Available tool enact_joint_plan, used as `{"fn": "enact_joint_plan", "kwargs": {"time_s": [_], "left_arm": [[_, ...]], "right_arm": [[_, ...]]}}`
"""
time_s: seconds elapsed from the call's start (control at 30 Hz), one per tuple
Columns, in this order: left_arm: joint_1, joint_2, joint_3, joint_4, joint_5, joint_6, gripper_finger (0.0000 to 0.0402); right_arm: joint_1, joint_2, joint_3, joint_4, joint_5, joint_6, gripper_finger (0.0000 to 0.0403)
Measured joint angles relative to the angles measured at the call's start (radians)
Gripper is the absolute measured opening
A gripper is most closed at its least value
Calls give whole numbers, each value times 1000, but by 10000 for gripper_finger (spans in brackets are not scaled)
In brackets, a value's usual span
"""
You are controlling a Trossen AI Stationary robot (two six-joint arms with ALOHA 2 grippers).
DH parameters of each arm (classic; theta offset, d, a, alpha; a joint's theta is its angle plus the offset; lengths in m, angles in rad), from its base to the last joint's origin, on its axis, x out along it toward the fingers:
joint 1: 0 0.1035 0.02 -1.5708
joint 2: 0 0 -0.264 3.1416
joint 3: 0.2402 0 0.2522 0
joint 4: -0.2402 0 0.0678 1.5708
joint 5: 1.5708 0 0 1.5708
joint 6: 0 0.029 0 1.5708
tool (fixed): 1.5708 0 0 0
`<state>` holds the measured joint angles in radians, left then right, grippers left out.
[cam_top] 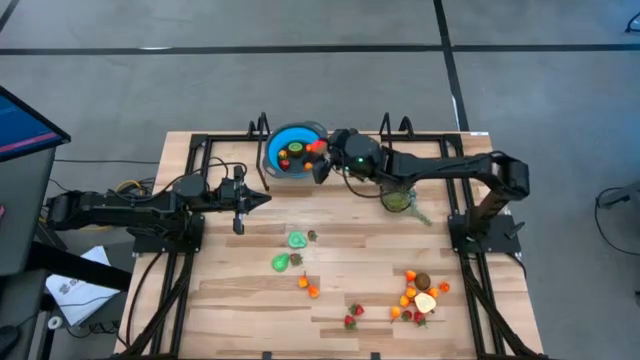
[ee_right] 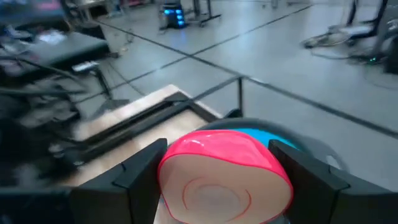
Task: Pick & Place Fruit
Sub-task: Put the apple into the basket
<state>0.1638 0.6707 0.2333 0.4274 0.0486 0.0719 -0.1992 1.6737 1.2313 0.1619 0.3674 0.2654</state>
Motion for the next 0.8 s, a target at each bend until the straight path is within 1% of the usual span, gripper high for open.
{"fn": "enact_joint_plan", "kwargs": {"time_s": [0.07, 0.13, 0.2, 0.23, 0.27, 0.37, 0.5, 0.6, 0.63, 0.7, 0.8], "left_arm": [[0, 0, 0, 0, 0, 0, 2], [0, 0, 0, 0, -1, 1, 2], [0, 0, 0, 2, -6, 2, 2], [2, 0, 0, 2, -6, 1, 2], [5, 0, 0, 1, -6, 0, 2], [5, 0, 0, 4, -13, -1, 2], [5, 0, 0, 3, -26, -1, 2], [5, 0, 0, 3, -28, -1, 2], [5, 0, 0, 3, -32, -1, 2], [5, 0, 0, 3, -32, -1, 2], [5, 0, 0, 3, -31, -1, 2]], "right_arm": [[-10, 19, -5, 2, 2, -28, 250], [-22, 68, 28, 54, -1, -41, 250], [-36, 99, 52, -4, -3, -62, 250], [-40, 133, 93, 16, -8, -76, 250], [-41, 149, 117, -11, -7, -91, 250], [-59, 218, 234, -111, -8, -134, 250], [-79, 334, 413, -333, -8, -171, 250], [-96, 409, 534, -472, -10, -191, 250], [-101, 435, 574, -495, -12, -194, 250], [-109, 479, 638, -602, -13, -196, 250], [-118, 533, 714, -676, -30, -197, 252]]}}
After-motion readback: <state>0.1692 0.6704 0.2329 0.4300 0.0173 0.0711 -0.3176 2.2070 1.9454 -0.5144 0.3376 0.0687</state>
